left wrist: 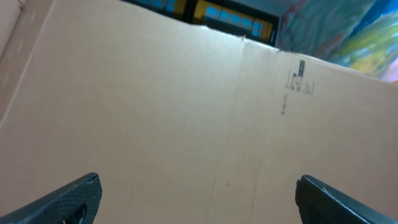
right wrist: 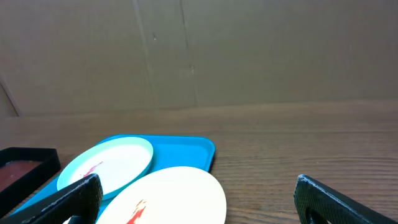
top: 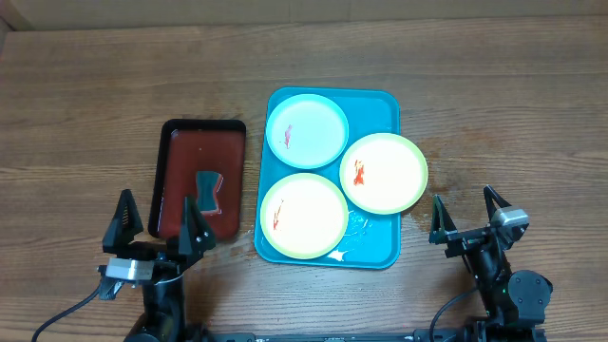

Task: Clean dirty plates on tray and stack at the side
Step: 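Lower the left gripper onto the sponge in the dark tray and grasp it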

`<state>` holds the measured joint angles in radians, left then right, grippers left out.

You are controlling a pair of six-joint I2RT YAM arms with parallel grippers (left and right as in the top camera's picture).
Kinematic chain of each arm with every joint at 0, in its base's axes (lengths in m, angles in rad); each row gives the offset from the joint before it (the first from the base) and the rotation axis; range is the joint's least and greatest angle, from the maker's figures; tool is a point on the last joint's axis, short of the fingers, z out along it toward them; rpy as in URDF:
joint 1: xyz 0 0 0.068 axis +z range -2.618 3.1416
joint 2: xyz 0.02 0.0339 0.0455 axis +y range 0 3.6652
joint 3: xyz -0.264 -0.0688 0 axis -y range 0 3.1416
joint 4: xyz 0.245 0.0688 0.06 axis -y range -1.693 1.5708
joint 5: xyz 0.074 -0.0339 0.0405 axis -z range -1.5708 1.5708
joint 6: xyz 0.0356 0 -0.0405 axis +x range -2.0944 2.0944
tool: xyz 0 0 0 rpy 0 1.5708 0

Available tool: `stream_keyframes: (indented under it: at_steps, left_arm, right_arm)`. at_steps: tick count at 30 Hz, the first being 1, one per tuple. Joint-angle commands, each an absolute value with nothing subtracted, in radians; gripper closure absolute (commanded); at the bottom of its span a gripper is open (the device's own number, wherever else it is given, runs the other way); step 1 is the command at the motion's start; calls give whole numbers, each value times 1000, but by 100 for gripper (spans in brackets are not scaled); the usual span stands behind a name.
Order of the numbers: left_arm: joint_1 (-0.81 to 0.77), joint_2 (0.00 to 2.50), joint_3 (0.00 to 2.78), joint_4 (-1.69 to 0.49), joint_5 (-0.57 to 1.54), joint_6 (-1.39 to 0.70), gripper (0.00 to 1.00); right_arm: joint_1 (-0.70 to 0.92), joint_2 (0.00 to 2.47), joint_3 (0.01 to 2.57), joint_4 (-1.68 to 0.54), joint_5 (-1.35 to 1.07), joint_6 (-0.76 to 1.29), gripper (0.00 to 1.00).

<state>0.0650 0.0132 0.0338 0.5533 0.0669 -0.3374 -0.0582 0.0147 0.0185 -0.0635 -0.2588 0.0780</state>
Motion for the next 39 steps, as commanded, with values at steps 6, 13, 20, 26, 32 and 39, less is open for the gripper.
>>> stream_keyframes:
  at_steps: [6, 13, 20, 26, 32, 39]
  left_arm:
    - [66, 258, 450, 112, 97, -188, 0]
    - [65, 661, 751, -156, 416, -98, 0]
    - [67, 1012, 950, -442, 223, -291, 0]
    - [67, 1211, 1041, -585, 200, -289, 0]
    - [65, 1315, 1077, -776, -30, -384, 0]
    - [65, 1382, 1085, -775, 104, -408, 0]
  right_arm:
    - [-60, 3, 8, -57, -263, 82, 0]
    - [-60, 3, 8, -57, -263, 82, 0]
    - [-60, 3, 8, -57, -263, 82, 0]
    - [-60, 3, 8, -57, -263, 82, 0]
    - [-60, 3, 8, -57, -263, 82, 0]
    - [-60, 3, 8, -57, -263, 82, 0]
